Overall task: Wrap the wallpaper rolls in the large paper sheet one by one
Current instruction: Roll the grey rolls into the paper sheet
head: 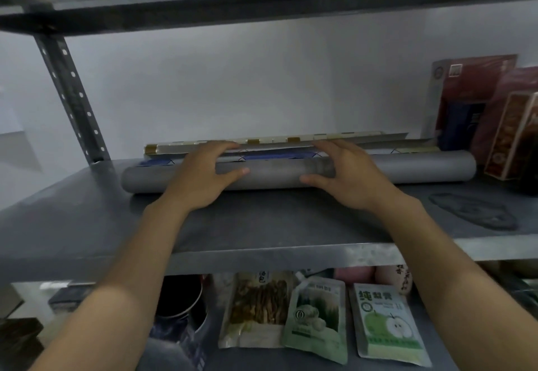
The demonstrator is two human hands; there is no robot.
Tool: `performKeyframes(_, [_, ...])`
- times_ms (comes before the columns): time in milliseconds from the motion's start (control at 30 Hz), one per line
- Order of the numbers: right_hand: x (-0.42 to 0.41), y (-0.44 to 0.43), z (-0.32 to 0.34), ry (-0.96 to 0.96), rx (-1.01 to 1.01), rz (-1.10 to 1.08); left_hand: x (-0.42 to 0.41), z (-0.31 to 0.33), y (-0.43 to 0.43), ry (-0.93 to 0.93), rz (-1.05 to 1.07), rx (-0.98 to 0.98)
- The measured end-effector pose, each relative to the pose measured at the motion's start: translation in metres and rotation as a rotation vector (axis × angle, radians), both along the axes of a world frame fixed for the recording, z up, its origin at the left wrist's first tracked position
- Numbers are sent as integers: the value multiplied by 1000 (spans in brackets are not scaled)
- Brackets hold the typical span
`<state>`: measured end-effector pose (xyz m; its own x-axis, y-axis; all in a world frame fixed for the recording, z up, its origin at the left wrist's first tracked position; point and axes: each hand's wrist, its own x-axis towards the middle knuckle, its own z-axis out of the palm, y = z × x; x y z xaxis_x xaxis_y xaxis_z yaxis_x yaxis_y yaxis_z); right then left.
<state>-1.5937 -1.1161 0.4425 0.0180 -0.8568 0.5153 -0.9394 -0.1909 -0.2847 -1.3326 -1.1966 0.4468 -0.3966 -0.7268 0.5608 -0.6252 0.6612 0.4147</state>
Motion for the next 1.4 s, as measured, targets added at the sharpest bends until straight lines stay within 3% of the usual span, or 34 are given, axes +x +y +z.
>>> performKeyframes(200, [8,20,-6,-234,-80,44,-1,-5,41,219,37,25])
performKeyframes(600, [30,89,-29,-476,-188,33,25,-45,133,567,101,47])
performKeyframes(800, [46,115,-41,-535,-183,38,36,-57,153,515,128,91])
performKeyframes(1167, [67,180,-69,-429,-159,-62,54,-87,205,413,157,91])
performKeyframes(1400, [73,214,-120,-484,0,30,65,-134,259,511,269,226])
